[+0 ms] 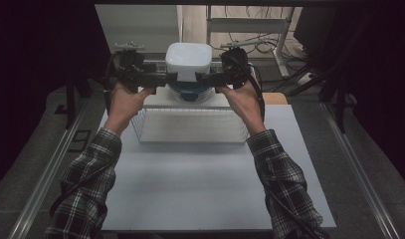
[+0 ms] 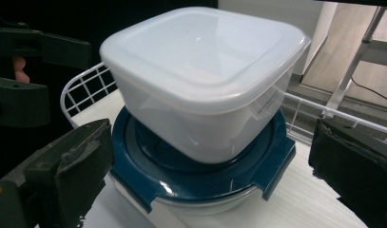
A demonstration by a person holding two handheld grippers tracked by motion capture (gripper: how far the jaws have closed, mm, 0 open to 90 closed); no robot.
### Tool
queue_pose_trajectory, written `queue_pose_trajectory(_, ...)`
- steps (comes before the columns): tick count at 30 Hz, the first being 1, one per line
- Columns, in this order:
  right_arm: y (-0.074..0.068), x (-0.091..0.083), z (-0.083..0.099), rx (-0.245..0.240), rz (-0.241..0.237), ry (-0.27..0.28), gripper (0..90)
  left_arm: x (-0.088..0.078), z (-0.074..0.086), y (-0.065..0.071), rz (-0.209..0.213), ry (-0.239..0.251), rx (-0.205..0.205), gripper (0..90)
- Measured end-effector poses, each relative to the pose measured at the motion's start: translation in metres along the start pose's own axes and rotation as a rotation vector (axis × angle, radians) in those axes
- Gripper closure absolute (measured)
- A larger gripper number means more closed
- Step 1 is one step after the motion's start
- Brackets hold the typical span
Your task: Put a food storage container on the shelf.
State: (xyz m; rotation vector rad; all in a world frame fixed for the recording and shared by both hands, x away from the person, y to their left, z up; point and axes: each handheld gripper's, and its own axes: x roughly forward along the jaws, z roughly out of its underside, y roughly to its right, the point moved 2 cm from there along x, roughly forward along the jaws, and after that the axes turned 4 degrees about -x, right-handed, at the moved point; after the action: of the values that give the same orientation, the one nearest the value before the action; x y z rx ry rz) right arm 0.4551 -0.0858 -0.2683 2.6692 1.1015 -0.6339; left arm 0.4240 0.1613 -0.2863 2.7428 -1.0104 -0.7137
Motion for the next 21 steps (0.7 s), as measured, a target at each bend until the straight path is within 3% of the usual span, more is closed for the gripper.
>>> queue_pose_trajectory(4, -0.005, 0.0, 0.007, -0.018, -0.013, 0.0, 0.0, 0.0, 0.011, 0.004, -0.026, -0.009, 0.075, 5.1)
queue_pose_trajectory(8, -0.008, 0.001, 0.015, -0.032, -0.015, -0.018, 0.0, -0.002, 0.021, 0.008, -0.026, -0.007, 0.111, 4.2)
queue_pose_trajectory(12, -0.009, 0.0, 0.023, -0.03, -0.026, -0.019, 0.0, -0.005, 0.029, 0.011, -0.004, 0.002, 0.118, 3.9)
queue_pose_trajectory(18, -0.01, -0.001, 0.031, -0.036, -0.04, -0.02, 0.1, -0.009, 0.037, 0.013, -0.011, 0.006, 0.14, 4.9)
queue_pose_trajectory(21, -0.012, -0.002, 0.034, -0.043, -0.045, -0.021, 0.2, -0.01, 0.042, 0.013, -0.017, 0.007, 0.129, 5.9)
